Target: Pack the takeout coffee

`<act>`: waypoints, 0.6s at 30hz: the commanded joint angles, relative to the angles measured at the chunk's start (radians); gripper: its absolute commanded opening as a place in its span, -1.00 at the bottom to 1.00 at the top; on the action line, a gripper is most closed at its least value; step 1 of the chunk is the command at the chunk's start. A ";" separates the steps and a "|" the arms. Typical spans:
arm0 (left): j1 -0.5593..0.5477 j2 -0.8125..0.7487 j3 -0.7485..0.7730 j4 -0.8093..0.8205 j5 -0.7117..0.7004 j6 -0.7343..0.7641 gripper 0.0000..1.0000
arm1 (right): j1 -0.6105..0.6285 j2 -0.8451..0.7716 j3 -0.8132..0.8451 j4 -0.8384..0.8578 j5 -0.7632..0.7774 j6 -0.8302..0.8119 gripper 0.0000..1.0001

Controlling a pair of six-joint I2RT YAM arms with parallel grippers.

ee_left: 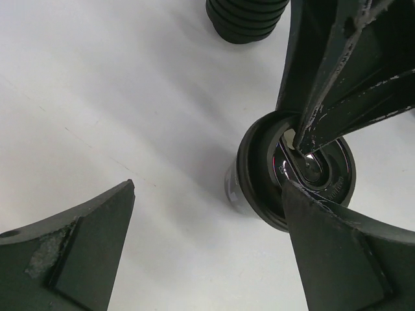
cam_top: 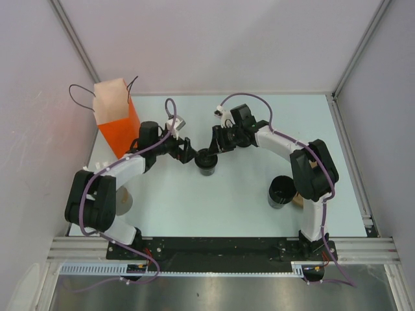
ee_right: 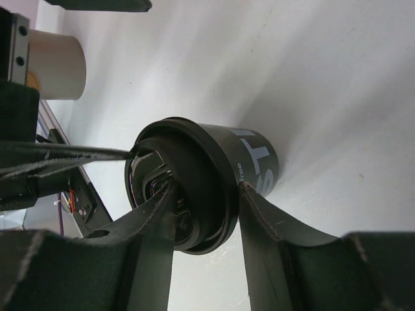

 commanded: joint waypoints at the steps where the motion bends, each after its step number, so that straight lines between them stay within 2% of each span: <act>1: 0.040 0.038 0.031 0.017 0.088 -0.084 0.99 | 0.009 0.033 0.000 -0.023 0.062 -0.034 -0.12; 9: 0.072 0.080 0.039 0.038 0.154 -0.117 0.86 | 0.007 0.033 0.000 -0.024 0.068 -0.039 -0.12; 18: 0.135 0.098 0.024 0.111 0.246 -0.238 0.80 | 0.004 0.036 0.000 -0.029 0.072 -0.043 -0.12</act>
